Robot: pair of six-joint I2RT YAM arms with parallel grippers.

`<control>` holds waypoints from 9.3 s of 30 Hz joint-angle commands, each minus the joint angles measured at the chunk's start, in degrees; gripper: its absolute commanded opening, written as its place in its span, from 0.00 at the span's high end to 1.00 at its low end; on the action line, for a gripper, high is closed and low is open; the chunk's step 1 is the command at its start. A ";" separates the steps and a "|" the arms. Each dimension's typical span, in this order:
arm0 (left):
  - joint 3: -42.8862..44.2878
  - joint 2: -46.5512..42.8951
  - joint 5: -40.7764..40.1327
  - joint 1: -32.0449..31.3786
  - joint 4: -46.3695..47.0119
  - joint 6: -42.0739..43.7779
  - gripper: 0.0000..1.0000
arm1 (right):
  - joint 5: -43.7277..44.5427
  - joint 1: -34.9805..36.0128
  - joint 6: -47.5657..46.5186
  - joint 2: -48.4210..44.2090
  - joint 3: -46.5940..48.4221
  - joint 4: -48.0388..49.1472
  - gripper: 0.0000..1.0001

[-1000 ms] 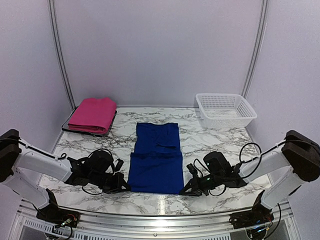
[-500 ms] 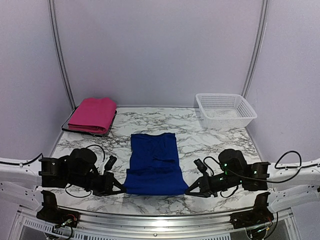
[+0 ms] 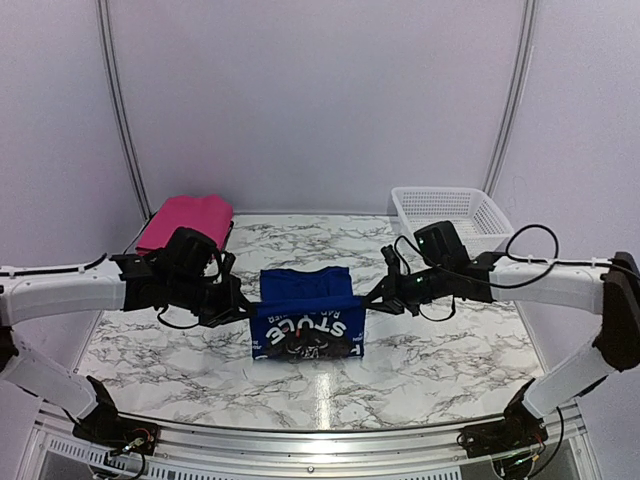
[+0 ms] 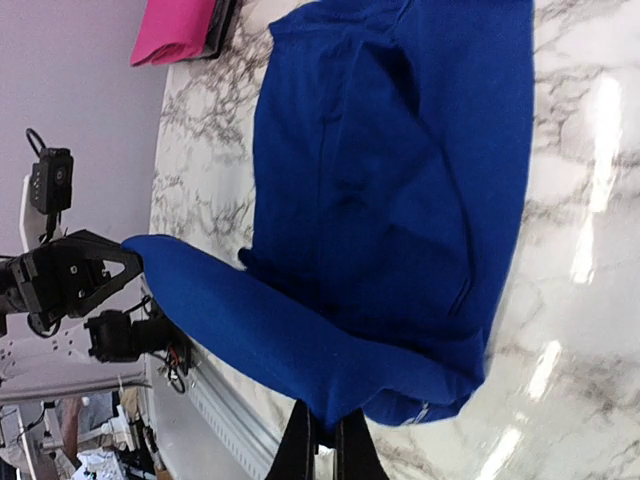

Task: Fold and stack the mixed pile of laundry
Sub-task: Fold the 2/3-rectangle-folded T-shirt at the center of the board, then adjust the square-folded T-shirt at the center of the board, then smooth out the square-folded T-shirt at the center of the board, then pick up the square-folded T-shirt from the center of the board, then pass from the left arm to the right

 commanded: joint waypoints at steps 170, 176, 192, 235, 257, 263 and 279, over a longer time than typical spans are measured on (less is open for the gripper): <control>1.35 33.90 18.67 4.50 39.25 -3.82 0.01 | -23.46 -3.01 4.98 36.80 4.91 25.60 0.28; -5.24 24.30 17.51 4.39 38.14 -1.95 0.01 | -22.53 -4.90 -3.98 32.72 2.67 16.31 0.29; 27.26 39.32 16.25 10.50 22.79 9.88 0.01 | -25.27 -10.94 -7.34 43.12 35.58 12.48 0.30; 52.64 52.57 -9.17 -17.73 -4.75 66.81 0.16 | -12.15 -23.03 -19.73 8.05 5.46 -5.87 0.22; 47.60 51.95 0.43 -18.02 -0.86 64.97 0.99 | -13.63 -16.92 -4.53 9.01 -8.20 6.99 0.20; 45.98 49.26 0.82 -17.93 0.43 63.57 0.98 | -14.30 -15.00 7.75 11.49 -13.48 20.20 0.18; 43.99 44.11 3.74 -18.35 0.91 62.90 0.97 | -16.34 -12.56 26.99 25.64 -15.00 44.63 0.37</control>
